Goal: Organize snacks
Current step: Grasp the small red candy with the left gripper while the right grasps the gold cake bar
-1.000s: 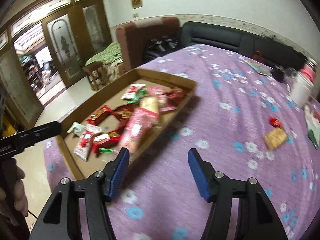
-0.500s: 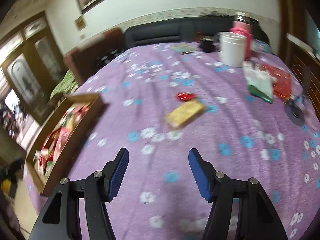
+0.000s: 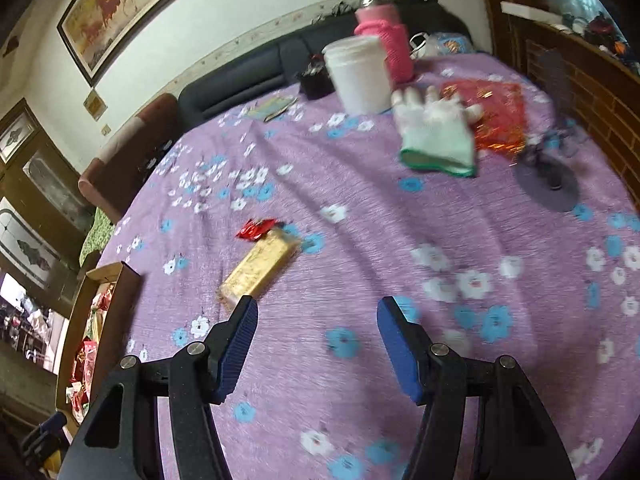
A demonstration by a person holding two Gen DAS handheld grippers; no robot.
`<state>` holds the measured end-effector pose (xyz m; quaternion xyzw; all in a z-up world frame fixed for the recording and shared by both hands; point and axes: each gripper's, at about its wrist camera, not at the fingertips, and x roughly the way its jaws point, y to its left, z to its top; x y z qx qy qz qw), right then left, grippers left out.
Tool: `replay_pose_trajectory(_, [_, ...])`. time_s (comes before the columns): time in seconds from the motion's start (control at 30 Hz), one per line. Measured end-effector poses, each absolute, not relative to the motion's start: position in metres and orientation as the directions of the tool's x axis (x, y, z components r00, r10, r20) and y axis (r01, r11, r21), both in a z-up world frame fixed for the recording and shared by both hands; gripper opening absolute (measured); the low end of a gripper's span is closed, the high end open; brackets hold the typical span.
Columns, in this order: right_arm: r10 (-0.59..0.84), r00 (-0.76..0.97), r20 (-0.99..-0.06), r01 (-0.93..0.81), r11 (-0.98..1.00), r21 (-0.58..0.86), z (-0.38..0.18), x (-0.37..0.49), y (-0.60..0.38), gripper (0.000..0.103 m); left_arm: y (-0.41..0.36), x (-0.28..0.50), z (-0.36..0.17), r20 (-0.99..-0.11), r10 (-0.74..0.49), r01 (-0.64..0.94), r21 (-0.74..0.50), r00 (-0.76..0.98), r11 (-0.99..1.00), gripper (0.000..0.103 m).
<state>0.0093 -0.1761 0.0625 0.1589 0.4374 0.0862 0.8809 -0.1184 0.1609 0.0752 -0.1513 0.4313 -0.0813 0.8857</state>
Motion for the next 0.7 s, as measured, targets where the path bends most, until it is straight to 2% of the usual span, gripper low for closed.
replay_pose_trajectory(0.1, [0.312, 0.575, -0.757, -0.042, 0.935, 0.353, 0.055, 0.029, -0.147, 0.066, 0.155, -0.116, 0.074, -0.744, -0.280, 0.024, -0.334, 0.607, 0.942, 0.082])
replay_pose_trajectory(0.37, [0.195, 0.550, -0.812, -0.010, 0.974, 0.227, 0.032, 0.066, -0.093, 0.066, 0.149, -0.110, 0.088, -0.745, -0.226, 0.036, -0.262, 0.628, 0.965, 0.082])
replay_pose_trajectory(0.43, [0.157, 0.566, -0.810, -0.028, 0.985, 0.172, 0.032, 0.064, -0.088, 0.051, 0.146, -0.103, 0.094, -0.744, -0.214, 0.046, -0.240, 0.632, 0.970, 0.082])
replay_pose_trajectory(0.5, [0.175, 0.569, -0.803, -0.043, 0.982, 0.183, 0.036, 0.060, -0.091, 0.014, 0.141, -0.094, 0.101, -0.739, -0.214, 0.066, -0.224, 0.639, 0.972, 0.082])
replay_pose_trajectory(0.53, [0.156, 0.568, -0.808, -0.044, 0.986, 0.160, 0.039, 0.057, -0.093, 0.008, 0.135, -0.085, 0.105, -0.730, -0.221, 0.091, -0.214, 0.647, 0.973, 0.082])
replay_pose_trajectory(0.7, [0.076, 0.553, -0.830, -0.017, 0.997, 0.081, 0.036, 0.037, -0.123, 0.006, 0.104, -0.040, 0.109, -0.728, -0.229, 0.182, -0.144, 0.647, 0.973, 0.082])
